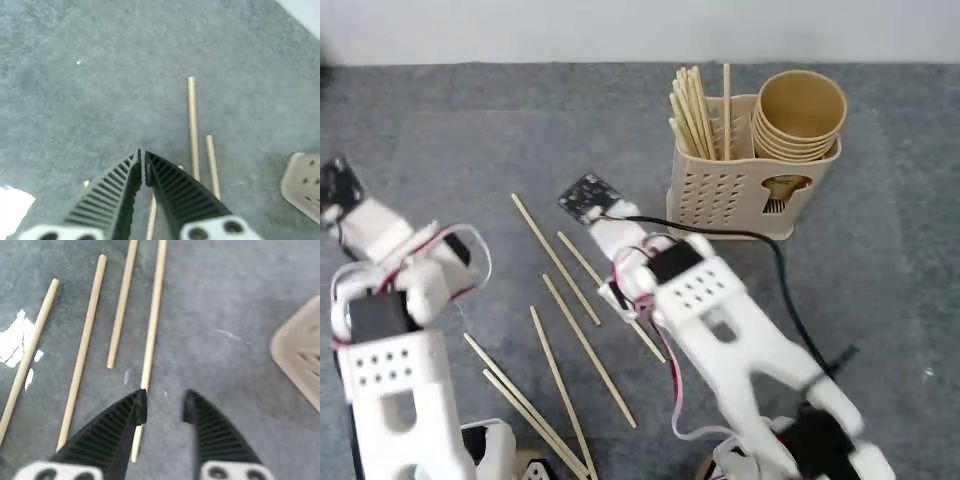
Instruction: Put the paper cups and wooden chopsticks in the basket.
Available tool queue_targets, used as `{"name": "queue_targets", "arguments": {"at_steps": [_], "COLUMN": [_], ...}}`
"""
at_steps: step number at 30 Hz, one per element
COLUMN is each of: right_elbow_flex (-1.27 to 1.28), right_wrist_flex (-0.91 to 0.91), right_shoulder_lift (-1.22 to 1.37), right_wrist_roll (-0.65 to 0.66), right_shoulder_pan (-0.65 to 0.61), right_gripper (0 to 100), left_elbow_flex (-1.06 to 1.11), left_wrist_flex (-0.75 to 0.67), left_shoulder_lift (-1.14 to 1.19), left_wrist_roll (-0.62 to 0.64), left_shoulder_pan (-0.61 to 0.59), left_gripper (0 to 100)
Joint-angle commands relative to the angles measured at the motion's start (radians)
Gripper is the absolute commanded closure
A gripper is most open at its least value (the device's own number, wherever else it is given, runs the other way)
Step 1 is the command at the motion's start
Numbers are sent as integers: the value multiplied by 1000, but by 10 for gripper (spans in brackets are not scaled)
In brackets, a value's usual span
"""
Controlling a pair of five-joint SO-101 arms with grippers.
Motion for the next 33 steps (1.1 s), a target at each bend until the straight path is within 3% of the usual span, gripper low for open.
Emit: {"name": "queue_targets", "arguments": {"at_steps": [1, 9, 17, 33], "right_elbow_flex": [-123, -350, -540, -697], "right_wrist_flex": [4, 5, 13, 15], "right_shoulder_lift": [97, 341, 556, 792], "right_wrist_roll": [-12, -14, -15, -57], "right_shoulder_pan": [-36, -96, -120, -130], "right_gripper": [795, 794, 750, 746], "left_elbow_flex": [70, 303, 495, 533], "left_wrist_flex": [-49, -195, -338, -348], "left_shoulder_lift": [-94, -104, -106, -106], "left_wrist_roll": [-5, -5, -3, -5], "left_shoulder_pan": [-63, -161, -172, -193], "left_gripper": [989, 989, 989, 989]}}
